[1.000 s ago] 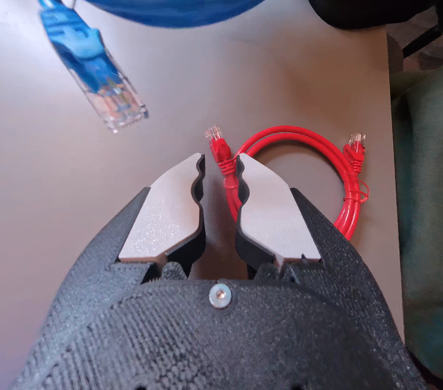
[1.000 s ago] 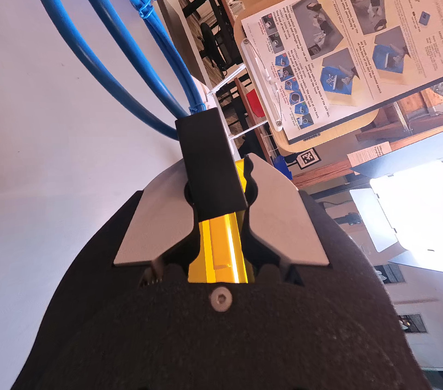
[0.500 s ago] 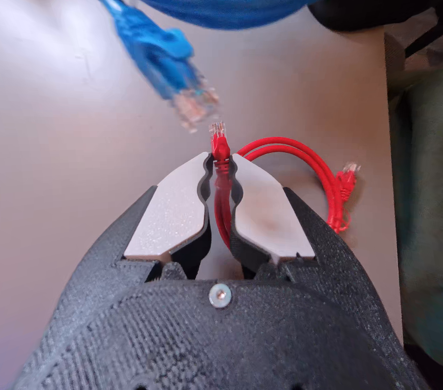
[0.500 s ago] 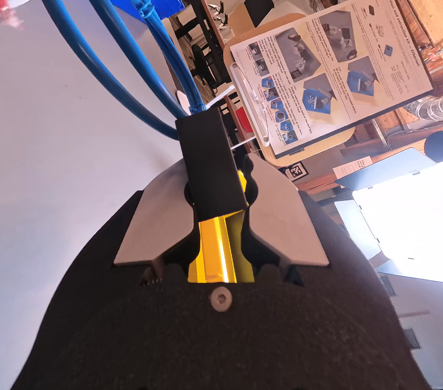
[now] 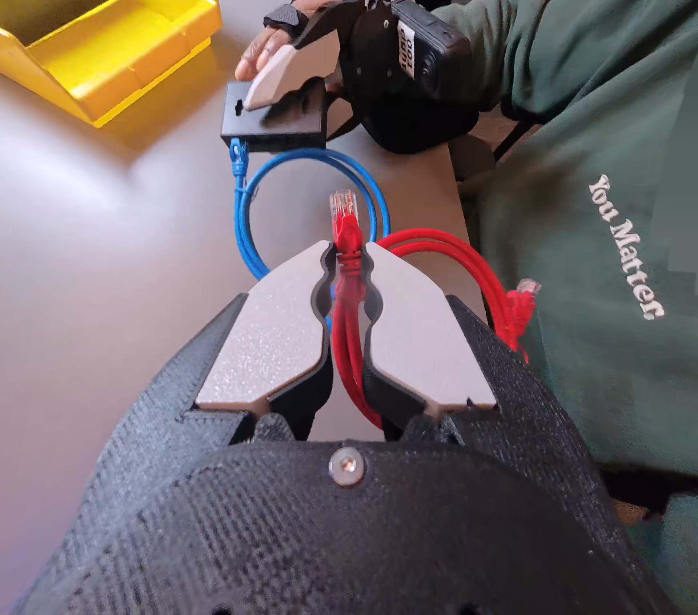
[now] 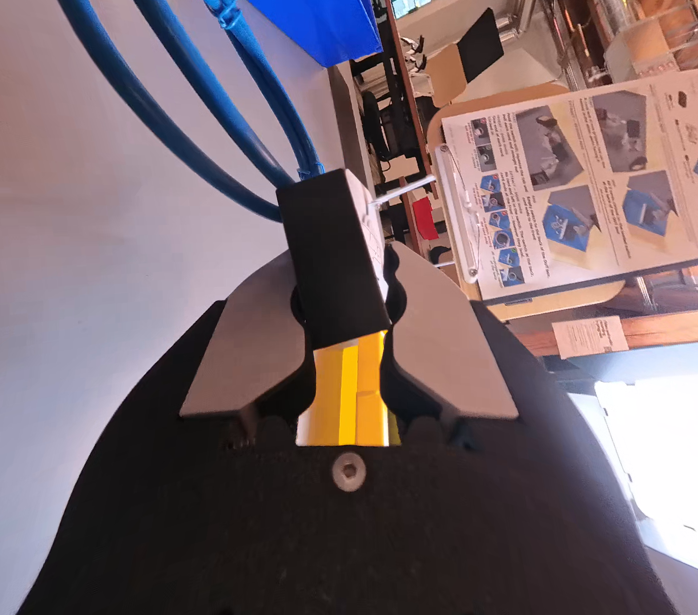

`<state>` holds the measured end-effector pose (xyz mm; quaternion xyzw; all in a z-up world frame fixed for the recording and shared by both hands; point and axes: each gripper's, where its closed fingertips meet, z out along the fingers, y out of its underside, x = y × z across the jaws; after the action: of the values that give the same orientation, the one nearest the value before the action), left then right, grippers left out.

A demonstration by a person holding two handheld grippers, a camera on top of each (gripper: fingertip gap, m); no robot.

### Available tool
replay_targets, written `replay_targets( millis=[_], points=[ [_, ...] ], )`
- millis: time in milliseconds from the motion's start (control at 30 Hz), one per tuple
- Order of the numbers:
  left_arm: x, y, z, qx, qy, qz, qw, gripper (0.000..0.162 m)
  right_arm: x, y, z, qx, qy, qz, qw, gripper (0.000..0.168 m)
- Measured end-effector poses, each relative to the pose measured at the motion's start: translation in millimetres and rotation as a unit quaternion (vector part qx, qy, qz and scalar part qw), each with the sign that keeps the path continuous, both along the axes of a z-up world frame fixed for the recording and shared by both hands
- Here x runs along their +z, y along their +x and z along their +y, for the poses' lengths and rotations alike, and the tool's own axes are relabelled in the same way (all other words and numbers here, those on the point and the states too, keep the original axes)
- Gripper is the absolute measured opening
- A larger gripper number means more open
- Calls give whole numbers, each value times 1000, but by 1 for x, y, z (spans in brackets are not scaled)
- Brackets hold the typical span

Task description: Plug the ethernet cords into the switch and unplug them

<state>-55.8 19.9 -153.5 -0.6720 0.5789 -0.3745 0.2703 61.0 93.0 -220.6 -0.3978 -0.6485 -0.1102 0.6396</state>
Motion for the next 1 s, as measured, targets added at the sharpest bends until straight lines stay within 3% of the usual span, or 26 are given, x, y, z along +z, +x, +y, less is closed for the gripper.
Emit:
replay_targets(
  millis=[167,333,500,1000],
  points=[
    [-47,53,10,-14,-58,56,997,13,-6,-14,-11,20,-5,-8,1000,38],
    [-86,66,12,-20,-93,67,993,13,-7,-27,-34,68,-21,-5,997,37],
    [-87,64,-1,-30,-119,45,991,13,-11,-34,-49,111,-67,9,991,37],
    [-103,55,-6,10,-186,77,980,12,-27,-42,-63,127,-49,-44,990,36]
  ],
)
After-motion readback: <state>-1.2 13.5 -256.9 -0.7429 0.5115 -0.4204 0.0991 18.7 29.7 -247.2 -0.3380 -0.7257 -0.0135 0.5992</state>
